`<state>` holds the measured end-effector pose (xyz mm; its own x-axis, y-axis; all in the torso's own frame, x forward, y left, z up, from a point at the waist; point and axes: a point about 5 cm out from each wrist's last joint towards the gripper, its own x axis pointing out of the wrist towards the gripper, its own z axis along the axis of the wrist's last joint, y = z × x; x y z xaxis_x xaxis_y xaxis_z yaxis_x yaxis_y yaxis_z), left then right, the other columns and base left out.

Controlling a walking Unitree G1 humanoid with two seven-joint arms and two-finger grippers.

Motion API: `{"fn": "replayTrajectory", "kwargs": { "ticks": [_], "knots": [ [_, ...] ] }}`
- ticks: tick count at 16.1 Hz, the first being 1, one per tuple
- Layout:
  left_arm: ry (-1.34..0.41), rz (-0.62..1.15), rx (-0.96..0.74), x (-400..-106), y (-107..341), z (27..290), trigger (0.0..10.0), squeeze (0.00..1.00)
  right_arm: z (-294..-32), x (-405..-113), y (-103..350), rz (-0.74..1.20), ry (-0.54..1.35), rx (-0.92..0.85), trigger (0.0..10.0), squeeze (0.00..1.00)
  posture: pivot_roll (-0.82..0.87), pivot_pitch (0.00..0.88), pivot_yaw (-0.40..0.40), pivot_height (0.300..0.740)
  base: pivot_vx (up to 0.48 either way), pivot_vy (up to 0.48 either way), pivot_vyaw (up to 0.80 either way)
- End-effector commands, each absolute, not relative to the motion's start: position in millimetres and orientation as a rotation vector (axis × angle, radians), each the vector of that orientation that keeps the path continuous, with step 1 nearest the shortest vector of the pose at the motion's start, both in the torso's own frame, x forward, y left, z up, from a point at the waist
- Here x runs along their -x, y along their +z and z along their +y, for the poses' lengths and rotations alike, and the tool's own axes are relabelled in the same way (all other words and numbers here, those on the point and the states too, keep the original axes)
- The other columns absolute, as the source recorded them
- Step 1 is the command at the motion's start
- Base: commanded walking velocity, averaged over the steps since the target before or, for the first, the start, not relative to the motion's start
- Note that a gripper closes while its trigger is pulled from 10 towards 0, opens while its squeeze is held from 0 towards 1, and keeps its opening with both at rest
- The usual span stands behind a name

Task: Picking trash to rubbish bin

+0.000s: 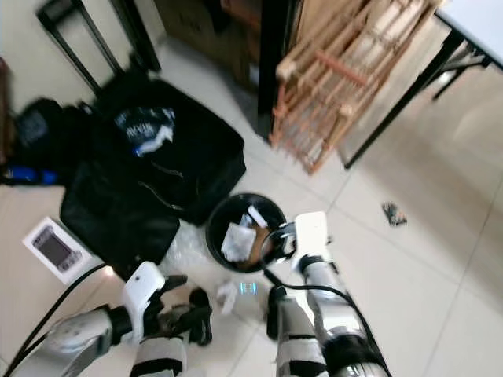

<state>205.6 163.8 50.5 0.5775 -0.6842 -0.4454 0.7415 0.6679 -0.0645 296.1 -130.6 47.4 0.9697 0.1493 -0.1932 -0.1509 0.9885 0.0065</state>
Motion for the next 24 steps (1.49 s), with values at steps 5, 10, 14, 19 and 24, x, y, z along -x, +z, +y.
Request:
{"fn": "replayTrajectory", "kwargs": {
  "ticks": [5, 10, 14, 19, 24],
  "knots": [
    [-0.606, 0.351, -0.114, -250.5, 53.7, 157.4, 10.0, 0.03, -155.3, -285.5, 88.2, 0.04, 0.086, 0.094, 10.0, 1.0, 0.03, 0.114, 0.035, 0.74, 0.0, 0.0, 0.0],
    [-0.492, 0.121, -0.124, -303.4, 97.2, 139.6, 10.0, 0.0, -160.3, -273.4, 119.0, -0.006, 0.043, 0.102, 10.0, 0.0, -0.03, 0.049, 0.075, 0.74, 0.0, 0.0, -0.15],
    [-0.483, 0.047, -0.053, -307.8, 108.9, 117.7, 10.0, 0.0, -168.2, -273.9, 127.4, -0.005, -0.105, 0.031, 10.0, 0.0, -0.04, 0.033, 0.025, 0.74, 0.0, 0.0, -0.69],
    [-0.491, -0.006, -0.017, -308.8, 119.6, 98.0, 10.0, 0.0, -166.5, -280.7, 142.2, -0.018, -0.12, 0.011, 10.0, 0.0, -0.06, 0.045, -0.001, 0.74, 0.0, 0.0, -0.69],
    [-0.503, -0.001, -0.002, -307.7, 119.2, 91.9, 10.0, 0.0, -159.6, -282.2, 147.3, -0.034, -0.091, 0.0, 10.0, 0.0, -0.06, 0.045, -0.002, 0.74, 0.0, -0.053, -0.13]
  ]
}}
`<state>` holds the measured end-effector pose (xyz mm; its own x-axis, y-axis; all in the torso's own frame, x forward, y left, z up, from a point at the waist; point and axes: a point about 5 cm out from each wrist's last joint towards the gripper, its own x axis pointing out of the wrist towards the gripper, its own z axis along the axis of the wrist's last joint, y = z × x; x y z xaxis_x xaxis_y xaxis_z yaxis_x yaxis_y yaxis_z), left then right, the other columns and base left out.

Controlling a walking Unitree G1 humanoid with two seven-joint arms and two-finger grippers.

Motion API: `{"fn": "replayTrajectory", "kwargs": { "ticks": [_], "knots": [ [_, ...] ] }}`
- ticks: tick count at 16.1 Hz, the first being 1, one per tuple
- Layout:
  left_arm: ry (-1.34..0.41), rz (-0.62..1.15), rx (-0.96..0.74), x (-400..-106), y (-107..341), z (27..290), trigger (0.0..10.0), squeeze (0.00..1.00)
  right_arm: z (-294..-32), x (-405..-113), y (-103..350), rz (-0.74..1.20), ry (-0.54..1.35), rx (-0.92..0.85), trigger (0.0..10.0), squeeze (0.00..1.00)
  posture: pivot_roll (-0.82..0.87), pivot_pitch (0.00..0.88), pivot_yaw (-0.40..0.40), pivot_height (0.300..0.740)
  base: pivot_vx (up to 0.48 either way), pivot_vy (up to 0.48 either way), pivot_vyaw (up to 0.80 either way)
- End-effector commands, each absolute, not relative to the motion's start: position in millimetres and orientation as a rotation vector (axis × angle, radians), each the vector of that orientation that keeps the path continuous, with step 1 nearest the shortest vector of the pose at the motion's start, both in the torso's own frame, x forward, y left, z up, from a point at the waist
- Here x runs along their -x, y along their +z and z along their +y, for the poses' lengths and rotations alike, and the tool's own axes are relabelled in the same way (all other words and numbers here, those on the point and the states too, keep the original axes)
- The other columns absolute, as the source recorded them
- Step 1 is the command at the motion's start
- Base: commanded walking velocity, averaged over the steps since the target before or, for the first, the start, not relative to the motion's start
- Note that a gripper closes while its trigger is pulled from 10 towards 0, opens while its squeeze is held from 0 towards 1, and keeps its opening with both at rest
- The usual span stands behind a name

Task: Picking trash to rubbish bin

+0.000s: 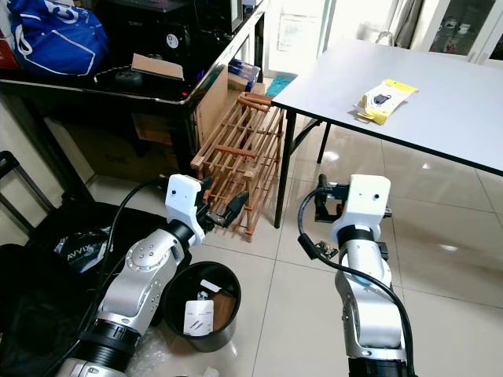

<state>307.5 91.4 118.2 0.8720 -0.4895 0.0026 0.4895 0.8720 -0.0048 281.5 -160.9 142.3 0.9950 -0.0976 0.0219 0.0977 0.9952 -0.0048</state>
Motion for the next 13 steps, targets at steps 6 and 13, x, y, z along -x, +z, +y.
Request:
{"fn": "replayTrajectory", "kwargs": {
  "ticks": [6, 13],
  "knots": [
    [-0.511, 0.007, 0.006, -309.0, 117.5, 87.3, 10.0, 0.0, -154.0, -284.2, 149.9, -0.036, -0.061, -0.007, 10.0, 0.0, -0.06, 0.045, -0.003, 0.74, 0.0, -0.436, 0.0],
    [-0.519, 0.015, 0.008, -309.8, 116.3, 86.1, 10.0, 0.0, -154.5, -285.0, 150.9, -0.038, -0.06, -0.009, 10.0, 0.0, -0.07, 0.042, 0.004, 0.74, 0.0, -0.469, 0.0]
  ]
}}
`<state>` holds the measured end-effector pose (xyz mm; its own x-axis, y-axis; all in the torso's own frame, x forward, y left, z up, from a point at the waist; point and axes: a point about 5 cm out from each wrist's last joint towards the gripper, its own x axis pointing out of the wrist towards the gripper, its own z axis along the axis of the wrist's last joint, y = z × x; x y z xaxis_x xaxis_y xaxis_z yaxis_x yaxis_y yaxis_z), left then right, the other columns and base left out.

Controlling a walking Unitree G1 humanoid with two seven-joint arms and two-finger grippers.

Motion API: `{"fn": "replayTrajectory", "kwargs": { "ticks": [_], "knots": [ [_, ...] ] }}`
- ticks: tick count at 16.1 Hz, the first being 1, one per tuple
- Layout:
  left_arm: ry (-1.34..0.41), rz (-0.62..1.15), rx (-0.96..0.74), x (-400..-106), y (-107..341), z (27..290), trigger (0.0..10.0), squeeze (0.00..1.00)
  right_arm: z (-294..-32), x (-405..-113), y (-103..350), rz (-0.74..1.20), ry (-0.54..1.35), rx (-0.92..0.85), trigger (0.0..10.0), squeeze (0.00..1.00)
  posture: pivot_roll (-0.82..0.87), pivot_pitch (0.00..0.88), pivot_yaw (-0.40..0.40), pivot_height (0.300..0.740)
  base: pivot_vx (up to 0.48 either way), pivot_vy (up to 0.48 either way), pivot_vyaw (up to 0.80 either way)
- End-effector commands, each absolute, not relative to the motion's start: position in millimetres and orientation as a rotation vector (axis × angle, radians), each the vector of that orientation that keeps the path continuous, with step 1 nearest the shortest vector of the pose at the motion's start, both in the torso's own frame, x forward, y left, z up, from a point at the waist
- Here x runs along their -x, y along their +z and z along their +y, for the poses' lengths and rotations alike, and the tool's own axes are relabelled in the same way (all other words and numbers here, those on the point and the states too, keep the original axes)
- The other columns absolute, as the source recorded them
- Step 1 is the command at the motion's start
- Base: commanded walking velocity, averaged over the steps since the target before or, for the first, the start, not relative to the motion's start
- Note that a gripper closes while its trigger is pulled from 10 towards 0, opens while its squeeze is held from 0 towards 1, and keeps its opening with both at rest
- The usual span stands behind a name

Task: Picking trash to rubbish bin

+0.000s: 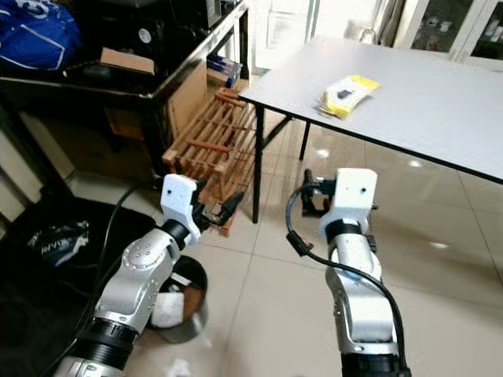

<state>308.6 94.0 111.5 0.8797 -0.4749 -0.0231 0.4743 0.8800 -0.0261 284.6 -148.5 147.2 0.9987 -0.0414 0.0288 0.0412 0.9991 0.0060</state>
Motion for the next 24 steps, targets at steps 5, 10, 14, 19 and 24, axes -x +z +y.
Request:
{"fn": "replayTrajectory", "kwargs": {
  "ticks": [5, 10, 14, 19, 24],
  "knots": [
    [-0.506, 0.022, 0.009, -310.7, 114.9, 85.4, 10.0, 0.0, -151.5, -285.0, 151.4, -0.041, -0.043, -0.019, 10.0, 0.0, -0.07, 0.038, 0.007, 0.74, 0.0, -0.341, 0.0],
    [-0.45, 0.016, 0.05, -315.5, 118.1, 91.3, 10.0, 0.0, -161.8, -282.9, 150.5, -0.039, -0.047, -0.008, 10.0, 0.0, -0.07, 0.038, 0.007, 0.74, 0.0, 0.0, 0.0],
    [-0.449, 0.013, 0.048, -317.1, 118.7, 90.5, 10.0, 0.0, -159.6, -285.3, 153.5, -0.048, -0.046, -0.007, 10.0, 0.0, -0.07, 0.032, 0.009, 0.74, 0.23, 0.0, 0.0],
    [-0.455, 0.009, 0.048, -319.5, 120.1, 89.0, 10.0, 0.0, -161.6, -286.2, 153.5, -0.05, -0.062, -0.012, 10.0, 0.0, -0.08, 0.03, 0.019, 0.74, 0.309, 0.0, 0.0],
    [-0.46, 0.007, 0.049, -318.9, 119.5, 87.3, 10.0, 0.0, -160.8, -286.3, 152.4, -0.047, -0.061, -0.013, 10.0, 0.0, -0.08, 0.028, 0.017, 0.74, 0.331, 0.0, 0.0]
  ]
}}
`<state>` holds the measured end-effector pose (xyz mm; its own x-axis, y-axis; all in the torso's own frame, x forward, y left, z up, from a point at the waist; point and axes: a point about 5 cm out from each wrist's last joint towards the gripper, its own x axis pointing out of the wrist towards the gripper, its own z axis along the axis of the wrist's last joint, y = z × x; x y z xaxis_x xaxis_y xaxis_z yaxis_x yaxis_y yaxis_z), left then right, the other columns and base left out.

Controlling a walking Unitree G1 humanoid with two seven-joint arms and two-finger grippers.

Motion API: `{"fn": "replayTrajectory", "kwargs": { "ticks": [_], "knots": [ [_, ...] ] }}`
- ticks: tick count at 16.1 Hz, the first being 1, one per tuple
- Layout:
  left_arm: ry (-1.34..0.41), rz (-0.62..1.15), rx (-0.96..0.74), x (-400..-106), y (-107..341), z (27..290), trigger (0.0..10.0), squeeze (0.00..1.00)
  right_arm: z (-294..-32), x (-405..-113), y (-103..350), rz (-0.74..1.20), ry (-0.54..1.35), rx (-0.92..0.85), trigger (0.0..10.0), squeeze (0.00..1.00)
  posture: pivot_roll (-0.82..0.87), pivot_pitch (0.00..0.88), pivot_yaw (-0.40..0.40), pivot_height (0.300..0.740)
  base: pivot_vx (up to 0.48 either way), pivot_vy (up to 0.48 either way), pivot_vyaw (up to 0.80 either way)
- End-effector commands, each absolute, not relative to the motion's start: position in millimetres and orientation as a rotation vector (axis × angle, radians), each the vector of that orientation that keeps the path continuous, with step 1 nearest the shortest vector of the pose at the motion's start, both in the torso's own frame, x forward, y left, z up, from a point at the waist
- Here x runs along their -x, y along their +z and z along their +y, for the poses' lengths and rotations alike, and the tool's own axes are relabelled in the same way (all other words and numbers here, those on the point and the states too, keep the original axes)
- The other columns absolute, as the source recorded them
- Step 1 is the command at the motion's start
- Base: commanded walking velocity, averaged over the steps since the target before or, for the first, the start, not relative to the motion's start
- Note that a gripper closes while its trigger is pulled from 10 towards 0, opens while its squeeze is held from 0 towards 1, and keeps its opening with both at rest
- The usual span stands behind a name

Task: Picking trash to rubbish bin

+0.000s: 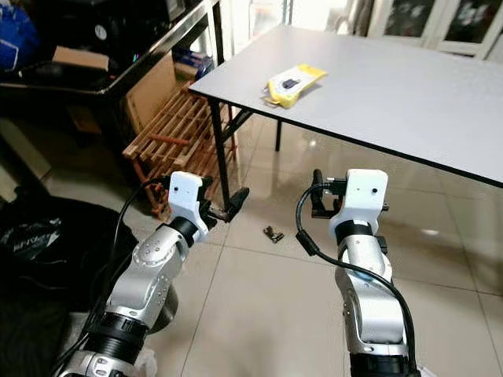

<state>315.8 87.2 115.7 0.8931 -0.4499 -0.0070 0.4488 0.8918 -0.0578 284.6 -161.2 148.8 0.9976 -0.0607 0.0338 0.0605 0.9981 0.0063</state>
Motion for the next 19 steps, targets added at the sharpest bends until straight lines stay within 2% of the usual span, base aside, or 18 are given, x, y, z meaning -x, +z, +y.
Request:
{"fn": "replayTrajectory", "kwargs": {
  "ticks": [1, 9, 19],
  "knots": [
    [-0.46, 0.006, 0.049, -319.0, 119.5, 87.2, 10.0, 0.0, -160.8, -286.4, 152.4, -0.047, -0.06, -0.013, 10.0, 0.0, -0.08, 0.028, 0.017, 0.74, 0.334, 0.0, 0.0],
    [-0.458, -0.007, 0.041, -321.7, 122.3, 88.0, 10.0, 0.0, -165.8, -283.4, 164.7, -0.119, -0.09, 0.043, 10.0, 0.0, -0.09, 0.021, 0.02, 0.74, 0.339, 0.0, 0.0],
    [-0.452, -0.016, 0.035, -324.1, 124.3, 91.6, 10.0, 0.0, -169.4, -276.3, 155.6, -0.091, -0.118, 0.044, 10.0, 0.0, -0.1, 0.02, 0.029, 0.74, 0.48, 0.0, 0.0]
  ]
}}
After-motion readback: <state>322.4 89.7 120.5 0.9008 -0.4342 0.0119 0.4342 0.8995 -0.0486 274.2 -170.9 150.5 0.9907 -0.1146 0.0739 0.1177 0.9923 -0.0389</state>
